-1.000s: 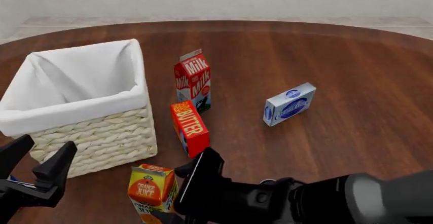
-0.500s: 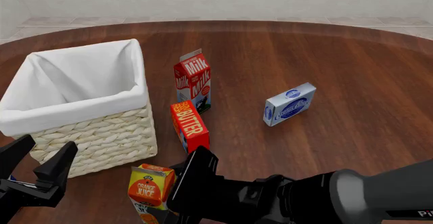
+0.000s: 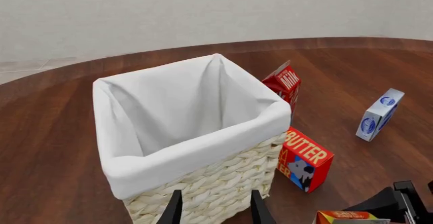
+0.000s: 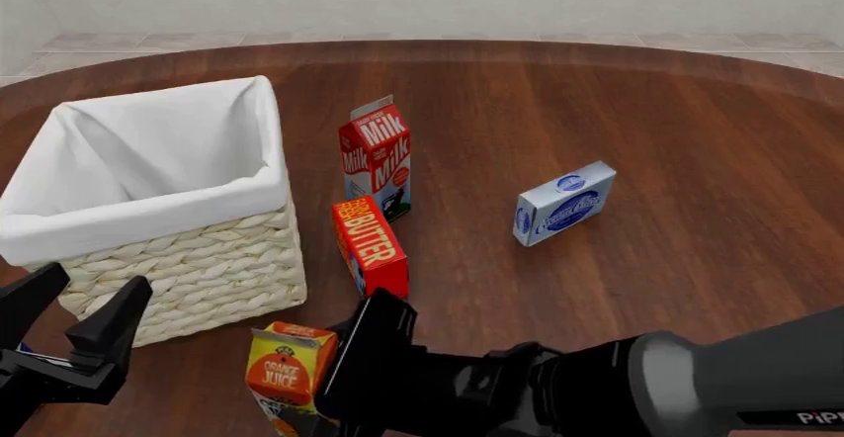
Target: Pick up the orange juice, and put it in the basket.
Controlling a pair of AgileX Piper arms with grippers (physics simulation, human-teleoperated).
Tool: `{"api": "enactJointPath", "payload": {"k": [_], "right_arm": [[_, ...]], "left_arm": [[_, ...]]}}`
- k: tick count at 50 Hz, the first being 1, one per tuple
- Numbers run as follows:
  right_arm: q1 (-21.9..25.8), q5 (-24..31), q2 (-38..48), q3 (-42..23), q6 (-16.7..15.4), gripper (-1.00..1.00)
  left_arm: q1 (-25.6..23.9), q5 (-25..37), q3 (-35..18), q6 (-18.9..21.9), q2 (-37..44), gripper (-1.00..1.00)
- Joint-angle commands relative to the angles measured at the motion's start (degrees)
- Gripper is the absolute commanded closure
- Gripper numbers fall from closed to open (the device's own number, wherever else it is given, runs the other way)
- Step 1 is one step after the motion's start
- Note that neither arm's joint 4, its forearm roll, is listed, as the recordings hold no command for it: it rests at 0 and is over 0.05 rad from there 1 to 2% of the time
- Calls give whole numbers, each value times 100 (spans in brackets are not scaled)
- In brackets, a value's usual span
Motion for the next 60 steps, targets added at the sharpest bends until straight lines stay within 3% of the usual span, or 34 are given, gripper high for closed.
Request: {"api": "enactJointPath", "payload": {"k": [1,2,3,32,43,52,56,60], "right_arm": [[32,-51,20,18,95,-100],[40,-51,7,25,132,-100],[52,-49,-18,38,150,100],[14,283,-1250,466,327,100],[-164,586,-1906,543,594,100],[-257,944,-2225,437,575,100],[-259,1326,-2536,272,668,100],[-186,1830,-2728,43,526,100]], "left_arm": [[-20,-2,0,-3,6,-100],[-20,-3,0,-1,6,-100],[-22,-4,0,0,6,-100],[-22,55,0,5,-83,-100],[-21,101,-1,20,-144,-100],[-24,115,-1,1,-179,-100],[7,110,-1,-26,-196,-100],[35,224,-1,-46,-324,-100]]}}
